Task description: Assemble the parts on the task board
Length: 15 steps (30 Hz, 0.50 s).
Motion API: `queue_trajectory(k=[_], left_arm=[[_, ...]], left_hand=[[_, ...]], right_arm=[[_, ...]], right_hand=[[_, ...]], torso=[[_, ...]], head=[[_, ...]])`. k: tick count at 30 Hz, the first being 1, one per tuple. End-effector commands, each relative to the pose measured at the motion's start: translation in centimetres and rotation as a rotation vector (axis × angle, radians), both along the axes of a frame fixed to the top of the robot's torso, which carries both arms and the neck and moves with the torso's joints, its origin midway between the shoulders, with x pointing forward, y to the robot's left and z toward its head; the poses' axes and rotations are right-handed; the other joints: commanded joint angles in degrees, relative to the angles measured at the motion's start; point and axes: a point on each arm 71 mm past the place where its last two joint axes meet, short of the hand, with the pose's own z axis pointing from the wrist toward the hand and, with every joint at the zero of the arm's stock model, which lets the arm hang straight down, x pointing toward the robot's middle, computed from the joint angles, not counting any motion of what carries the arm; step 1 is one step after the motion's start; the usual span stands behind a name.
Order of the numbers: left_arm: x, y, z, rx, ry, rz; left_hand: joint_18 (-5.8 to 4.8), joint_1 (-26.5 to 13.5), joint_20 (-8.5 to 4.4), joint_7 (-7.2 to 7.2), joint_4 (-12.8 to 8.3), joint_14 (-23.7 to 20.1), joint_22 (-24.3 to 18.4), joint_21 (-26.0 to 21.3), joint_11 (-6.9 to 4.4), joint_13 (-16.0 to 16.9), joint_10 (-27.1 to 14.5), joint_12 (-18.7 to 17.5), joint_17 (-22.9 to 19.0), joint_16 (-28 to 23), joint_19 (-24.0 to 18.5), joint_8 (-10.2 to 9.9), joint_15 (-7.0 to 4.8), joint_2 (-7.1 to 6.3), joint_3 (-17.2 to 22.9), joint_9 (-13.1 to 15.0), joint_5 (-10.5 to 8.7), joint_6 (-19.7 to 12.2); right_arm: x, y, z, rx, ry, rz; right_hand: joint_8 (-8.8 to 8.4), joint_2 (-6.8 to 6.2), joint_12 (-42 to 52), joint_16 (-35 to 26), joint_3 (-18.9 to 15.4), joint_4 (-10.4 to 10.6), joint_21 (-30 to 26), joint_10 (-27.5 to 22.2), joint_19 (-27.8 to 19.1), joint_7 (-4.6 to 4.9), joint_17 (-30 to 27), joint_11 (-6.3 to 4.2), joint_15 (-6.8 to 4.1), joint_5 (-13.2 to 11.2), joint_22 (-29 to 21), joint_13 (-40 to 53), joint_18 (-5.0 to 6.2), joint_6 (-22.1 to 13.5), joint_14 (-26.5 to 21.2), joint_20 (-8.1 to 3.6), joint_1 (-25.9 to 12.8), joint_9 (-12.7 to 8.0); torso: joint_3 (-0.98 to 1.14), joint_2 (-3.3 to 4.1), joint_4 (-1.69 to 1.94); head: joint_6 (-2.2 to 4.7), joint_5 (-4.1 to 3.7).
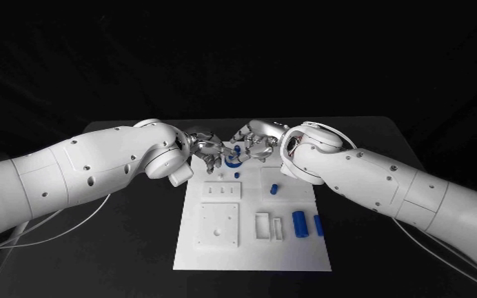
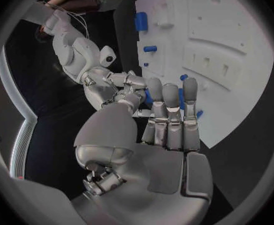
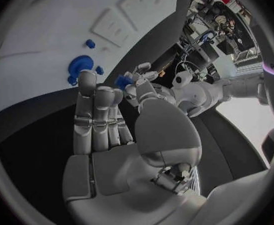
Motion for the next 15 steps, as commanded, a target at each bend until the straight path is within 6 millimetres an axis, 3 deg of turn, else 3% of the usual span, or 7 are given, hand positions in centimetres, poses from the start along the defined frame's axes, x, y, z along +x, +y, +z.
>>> queue_trajectory(k=[1, 9, 15], left_arm=[[0.1, 0.0, 0.1, 0.006, -0.018, 0.005], [0.2, 0.5, 0.0, 0.026, -0.019, 0.016], [0.2, 1.3, -0.1, 0.07, -0.024, 0.021]], left_hand=[[0.72, -0.6, -0.69, -3.62, -10.4, 1.0, 0.4, 0.6, -0.17, -0.3, 1.1, -1.0, 0.1, -0.2, 0.0, -1.5, -0.14, -0.53, 9.6, 1.2, 0.81, 4.8], [0.73, -0.9, -0.77, -3.58, -11.1, 1.5, 0.6, 0.5, -0.32, 0.5, 1.8, -1.8, 0.8, -0.8, 0.2, -5.7, -0.24, -0.38, 9.6, 4.5, 1.16, 6.8], [0.74, -1.0, -0.8, -3.62, -11.2, 1.6, 0.7, 0.5, -0.36, 0.6, 2.0, -2.1, 1.0, -1.0, 0.3, -6.6, -0.27, -0.35, 9.6, 5.1, 1.18, 7.2]], right_arm=[[0.0, -0.4, 0.3, 0.049, -0.02, -0.007], [-0.1, -2.8, -0.1, 0.048, -0.003, -0.025], [-0.2, -5.7, -0.1, 0.083, 0.002, -0.052]], right_hand=[[-0.28, -0.48, 0.4, 0.2, -0.2, 0.8, -0.6, -0.3, 1.5, -0.02, -0.1, 0.13, 0.08, 0.1, 0.2, -0.3, 0.7, -0.5, -0.5, 0.41, 0.5, -0.1], [-0.31, -1.41, 0.6, 0.1, -0.8, 2.3, -2.9, -1.0, 1.2, 0.09, -0.4, 0.3, 0.25, 0.9, -0.2, -0.9, 0.84, -1.3, -1.0, 0.58, 1.0, -0.1], [-0.22, -0.28, 0.5, 0.0, -1.3, 2.5, -4.5, -1.2, 1.1, -0.02, -0.6, 0.25, 0.26, 1.3, -0.5, -1.4, 0.86, 0.1, -1.3, 0.6, 0.7, 0.0]], torso=[[-0.02, -0.02, 0.01], [-0.03, -0.02, 0.02], [0.06, -0.01, -0.2]], head=[[-0.04, 0.18], [-0.12, 0.6], [-0.28, 1.24]])
